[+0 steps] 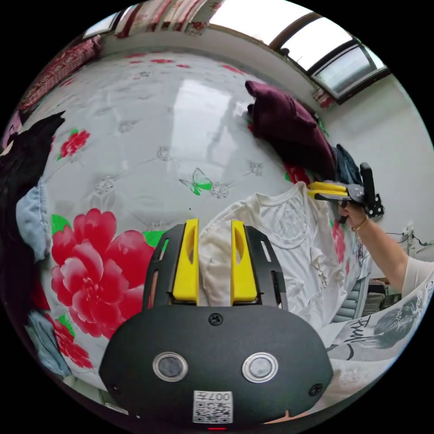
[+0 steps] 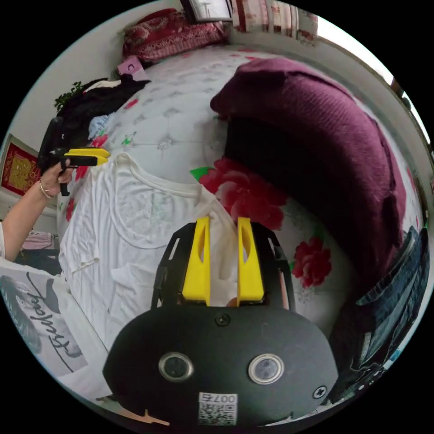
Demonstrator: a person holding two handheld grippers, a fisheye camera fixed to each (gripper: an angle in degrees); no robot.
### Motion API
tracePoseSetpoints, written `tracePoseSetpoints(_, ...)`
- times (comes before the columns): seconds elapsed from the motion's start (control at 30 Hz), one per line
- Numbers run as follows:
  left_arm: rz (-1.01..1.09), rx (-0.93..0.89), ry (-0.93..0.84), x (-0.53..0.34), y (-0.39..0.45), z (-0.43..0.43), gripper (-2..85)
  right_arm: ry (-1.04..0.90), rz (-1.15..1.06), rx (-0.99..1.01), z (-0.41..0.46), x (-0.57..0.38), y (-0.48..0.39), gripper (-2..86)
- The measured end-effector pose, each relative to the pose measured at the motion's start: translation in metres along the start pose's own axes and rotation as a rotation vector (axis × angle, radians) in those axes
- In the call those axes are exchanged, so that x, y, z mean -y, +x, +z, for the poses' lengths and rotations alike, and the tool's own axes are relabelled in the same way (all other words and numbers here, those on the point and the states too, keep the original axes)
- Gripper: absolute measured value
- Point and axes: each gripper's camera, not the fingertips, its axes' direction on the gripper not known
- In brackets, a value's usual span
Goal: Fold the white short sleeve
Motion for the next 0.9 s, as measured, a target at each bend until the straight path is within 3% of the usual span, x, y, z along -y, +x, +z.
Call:
tracePoseSetpoints(0.1, 0.045, 0.092, 0.012, -0.005, 0.02, -0.004, 0.2, 0.024, -0.046, -0.034, 0.003, 0.005, -0.008, 1.7)
tracePoseSetpoints(0.23, 0.069, 0.043, -0.004, -0.023, 0.036, -0.023, -0.8, -0.014, -0.113, -0.008, -0.016, 0.001, -0.022, 0.1)
tracePoseSetpoints(0.47, 0.16, -0.102, 0.23, -0.099, 0.078, -0.143, -0.9, 0.327, -0.094, 0.123, -0.181, -0.082, -0.038, -0.2)
tracePoseSetpoints(0.6, 0.211, -0.152, 0.297, -0.178, 0.111, -0.203, -0.8, 0.397, -0.131, 0.142, -0.25, -0.158, -0.074, -0.3)
tracePoseSetpoints(0.73, 0.141, -0.134, 0.25, -0.226, 0.121, -0.196, 0.1, 0.402, -0.096, 0.082, -0.266, -0.224, -0.104, -0.3)
tracePoseSetpoints(0.9, 0.132, -0.184, 0.116, -0.188, 0.139, -0.156, 6.3, 0.292, -0.015, 0.141, -0.236, -0.21, -0.089, -0.3)
